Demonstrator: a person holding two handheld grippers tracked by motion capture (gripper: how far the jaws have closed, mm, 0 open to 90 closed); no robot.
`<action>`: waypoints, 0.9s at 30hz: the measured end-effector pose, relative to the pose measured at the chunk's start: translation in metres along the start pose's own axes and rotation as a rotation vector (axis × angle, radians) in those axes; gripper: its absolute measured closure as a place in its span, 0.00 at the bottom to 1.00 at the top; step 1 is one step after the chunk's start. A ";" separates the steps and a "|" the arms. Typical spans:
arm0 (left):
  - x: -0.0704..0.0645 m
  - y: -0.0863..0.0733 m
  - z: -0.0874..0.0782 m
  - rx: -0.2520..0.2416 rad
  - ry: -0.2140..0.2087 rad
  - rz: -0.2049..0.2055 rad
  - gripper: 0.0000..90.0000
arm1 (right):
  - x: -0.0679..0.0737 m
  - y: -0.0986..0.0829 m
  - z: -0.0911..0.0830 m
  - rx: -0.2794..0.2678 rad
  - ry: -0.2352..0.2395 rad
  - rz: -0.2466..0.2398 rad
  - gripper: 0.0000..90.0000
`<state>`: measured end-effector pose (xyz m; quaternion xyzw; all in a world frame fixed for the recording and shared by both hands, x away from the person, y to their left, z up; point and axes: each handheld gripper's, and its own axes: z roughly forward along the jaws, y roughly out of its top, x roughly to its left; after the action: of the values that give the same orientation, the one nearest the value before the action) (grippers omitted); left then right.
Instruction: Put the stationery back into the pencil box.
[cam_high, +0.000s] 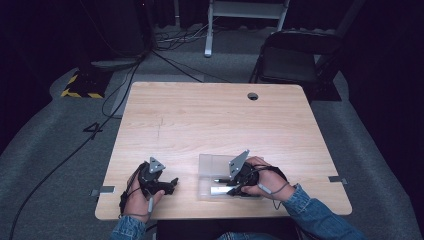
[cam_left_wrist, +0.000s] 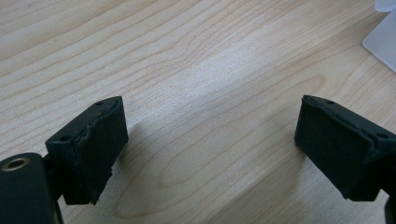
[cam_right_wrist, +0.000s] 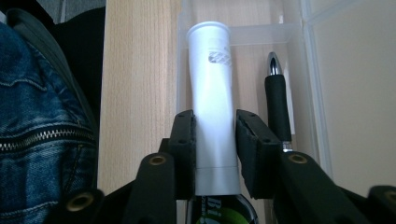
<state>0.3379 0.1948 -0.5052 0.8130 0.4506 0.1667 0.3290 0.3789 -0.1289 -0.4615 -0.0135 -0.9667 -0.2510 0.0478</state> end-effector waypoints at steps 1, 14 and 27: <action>0.000 0.000 0.000 0.000 0.000 -0.001 0.11 | 0.000 0.000 0.000 -0.007 0.003 -0.003 0.76; 0.000 0.000 0.000 0.000 0.000 0.000 0.11 | 0.002 -0.004 -0.014 0.045 -0.041 -0.019 0.72; 0.000 0.000 0.000 0.000 0.000 0.000 0.11 | -0.002 -0.005 -0.013 0.061 -0.107 -0.050 0.70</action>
<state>0.3379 0.1948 -0.5052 0.8130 0.4508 0.1666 0.3288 0.3812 -0.1397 -0.4529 -0.0012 -0.9751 -0.2215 -0.0099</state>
